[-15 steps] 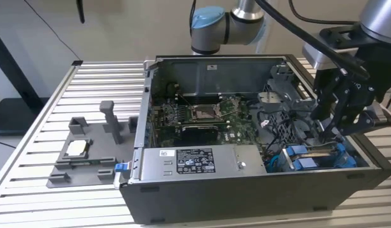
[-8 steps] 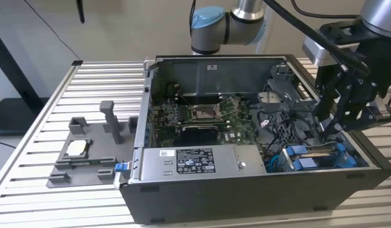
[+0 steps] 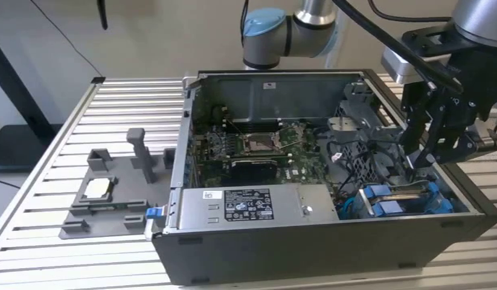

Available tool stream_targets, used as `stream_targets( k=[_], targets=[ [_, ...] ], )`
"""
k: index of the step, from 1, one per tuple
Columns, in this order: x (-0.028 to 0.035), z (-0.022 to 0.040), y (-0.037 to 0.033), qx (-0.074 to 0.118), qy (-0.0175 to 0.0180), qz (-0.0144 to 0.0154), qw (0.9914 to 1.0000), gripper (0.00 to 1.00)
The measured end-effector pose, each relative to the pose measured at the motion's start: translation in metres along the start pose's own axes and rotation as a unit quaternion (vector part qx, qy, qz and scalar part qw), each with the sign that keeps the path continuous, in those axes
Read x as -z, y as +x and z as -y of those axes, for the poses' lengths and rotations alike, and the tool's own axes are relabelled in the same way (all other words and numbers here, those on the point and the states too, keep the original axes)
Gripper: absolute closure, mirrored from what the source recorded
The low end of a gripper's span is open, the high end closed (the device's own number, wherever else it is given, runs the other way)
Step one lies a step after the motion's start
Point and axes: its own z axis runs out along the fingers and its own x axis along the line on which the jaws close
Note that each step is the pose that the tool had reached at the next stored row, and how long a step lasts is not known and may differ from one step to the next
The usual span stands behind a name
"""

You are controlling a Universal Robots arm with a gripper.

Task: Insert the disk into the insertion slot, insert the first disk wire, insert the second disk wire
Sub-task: 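Insert the first disk wire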

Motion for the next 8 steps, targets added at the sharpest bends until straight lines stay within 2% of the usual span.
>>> stream_targets(
  k=[2,3,5,7,8],
  targets=[
    [-0.0012,-0.0002,-0.0058,0.002,-0.0001,-0.0044,0.99999,0.53],
    [-0.0021,-0.0004,-0.0077,0.004,0.0000,-0.0086,0.99996,0.53],
    [-0.0033,-0.0006,-0.0094,0.011,0.0022,-0.0134,0.99985,0.53],
    [-0.0045,-0.0007,-0.0111,0.019,0.0106,-0.0143,0.99967,0.53],
    [-0.0049,-0.0008,-0.0118,0.022,0.0166,-0.0140,0.99951,0.53]
  ],
)
